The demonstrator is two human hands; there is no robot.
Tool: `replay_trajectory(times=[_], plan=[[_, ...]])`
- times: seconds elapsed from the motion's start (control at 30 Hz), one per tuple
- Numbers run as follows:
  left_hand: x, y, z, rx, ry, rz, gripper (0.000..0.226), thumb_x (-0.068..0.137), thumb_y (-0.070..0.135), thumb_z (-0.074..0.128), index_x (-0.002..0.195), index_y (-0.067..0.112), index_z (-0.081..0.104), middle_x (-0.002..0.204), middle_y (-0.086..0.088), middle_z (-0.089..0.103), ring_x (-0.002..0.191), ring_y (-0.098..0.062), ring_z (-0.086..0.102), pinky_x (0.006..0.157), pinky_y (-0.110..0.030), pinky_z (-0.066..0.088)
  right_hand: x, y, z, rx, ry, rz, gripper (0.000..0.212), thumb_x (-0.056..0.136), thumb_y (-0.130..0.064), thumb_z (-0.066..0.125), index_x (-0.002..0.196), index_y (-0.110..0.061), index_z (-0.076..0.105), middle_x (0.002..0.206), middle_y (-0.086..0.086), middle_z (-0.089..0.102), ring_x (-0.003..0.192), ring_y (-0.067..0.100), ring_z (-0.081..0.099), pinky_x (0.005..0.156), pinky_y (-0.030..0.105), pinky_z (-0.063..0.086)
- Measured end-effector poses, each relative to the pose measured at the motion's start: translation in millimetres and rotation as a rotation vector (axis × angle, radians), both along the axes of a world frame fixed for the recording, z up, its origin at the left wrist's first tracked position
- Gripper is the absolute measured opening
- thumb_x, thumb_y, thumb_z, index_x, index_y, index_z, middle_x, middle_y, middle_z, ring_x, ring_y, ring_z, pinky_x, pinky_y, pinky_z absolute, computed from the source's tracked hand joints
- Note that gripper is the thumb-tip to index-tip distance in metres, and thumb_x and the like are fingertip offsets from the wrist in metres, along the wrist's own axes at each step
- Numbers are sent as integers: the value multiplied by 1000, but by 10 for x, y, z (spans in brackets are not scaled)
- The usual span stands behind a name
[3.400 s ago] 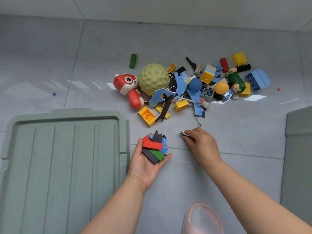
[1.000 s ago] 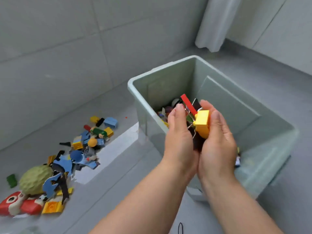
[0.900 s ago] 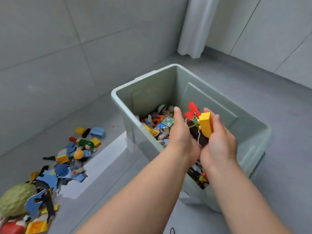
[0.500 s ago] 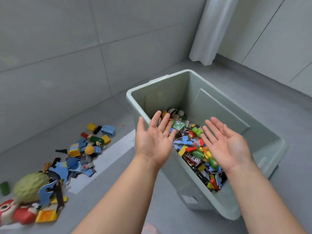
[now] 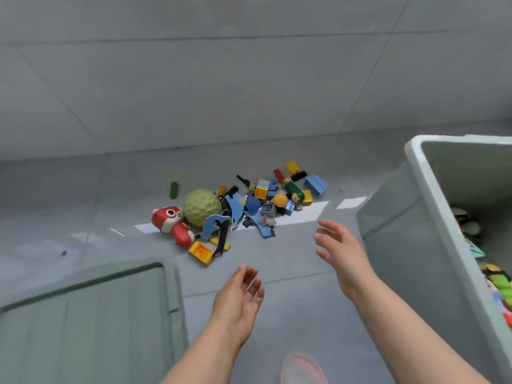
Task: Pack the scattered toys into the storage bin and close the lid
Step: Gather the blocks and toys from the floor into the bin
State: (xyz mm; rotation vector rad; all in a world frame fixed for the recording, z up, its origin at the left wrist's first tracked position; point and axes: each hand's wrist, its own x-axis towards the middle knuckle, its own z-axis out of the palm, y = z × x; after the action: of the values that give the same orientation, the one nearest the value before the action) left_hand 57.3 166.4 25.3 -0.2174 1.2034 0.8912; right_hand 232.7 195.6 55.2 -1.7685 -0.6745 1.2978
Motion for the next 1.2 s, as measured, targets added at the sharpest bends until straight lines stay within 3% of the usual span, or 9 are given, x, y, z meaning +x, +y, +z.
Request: replay_trajectory(times=[0.27,0.43,0.63,0.77,0.83,0.93,1.03,1.1,1.2], plan=[[-542,33,-416,-23,117,55,20,95,24,49,92,10,62,86,-6,62,77,-18,55,75,-30,47,-257,1174,-1053,-11,-732,635,90,75,-41,73,145,-31,18,155,5,9,140,30,18,105,43,33],[-531,66,-548,-85,107,40,24,95,27,48,97,8,62,88,-8,63,79,-20,56,76,-33,47,-451,1324,-1382,-38,-920,786,85,68,-50,75,137,-29,30,152,6,8,135,34,20,96,44,41],[-365,259,-599,-76,117,-43,26,96,29,46,101,9,62,94,-9,63,83,-21,58,80,-35,47,-452,960,-1604,55,-856,670,55,79,-42,67,126,-24,44,148,7,13,126,30,30,93,36,42],[-267,390,-618,-31,121,-89,33,96,38,44,113,16,61,115,-9,62,104,-27,58,97,-42,44,-537,713,-1477,151,-486,378,43,74,-12,74,112,-14,52,133,7,23,96,9,49,76,-6,32],[-221,446,-625,5,98,-70,39,93,47,44,122,24,56,122,-8,58,115,-31,53,101,-48,40,-645,552,-1328,195,-338,340,44,72,-8,76,109,-15,53,124,2,26,90,-4,44,69,-11,28],[-173,503,-658,62,-15,3,47,88,56,43,125,30,53,116,-9,64,100,-30,63,81,-42,52,-855,281,-1108,213,-336,595,57,70,-25,78,118,-30,49,123,-5,33,104,5,42,85,-2,27],[-198,487,-661,77,-111,39,41,87,53,46,113,27,64,100,-10,72,77,-25,71,61,-33,57,-914,106,-992,176,-475,871,85,73,-45,70,140,-39,19,135,-12,36,122,12,24,102,23,23],[-225,461,-678,99,-185,77,38,84,45,50,111,23,67,104,-11,71,82,-27,70,63,-36,59,-831,165,-943,130,-432,942,102,67,-59,69,144,-36,7,145,-11,26,133,11,9,109,29,15],[-259,433,-732,100,-239,159,40,79,37,55,112,18,67,112,-12,68,94,-30,67,70,-40,59,-688,446,-1018,201,-415,747,96,63,-71,56,143,-32,20,147,-8,24,135,12,15,113,33,18]])
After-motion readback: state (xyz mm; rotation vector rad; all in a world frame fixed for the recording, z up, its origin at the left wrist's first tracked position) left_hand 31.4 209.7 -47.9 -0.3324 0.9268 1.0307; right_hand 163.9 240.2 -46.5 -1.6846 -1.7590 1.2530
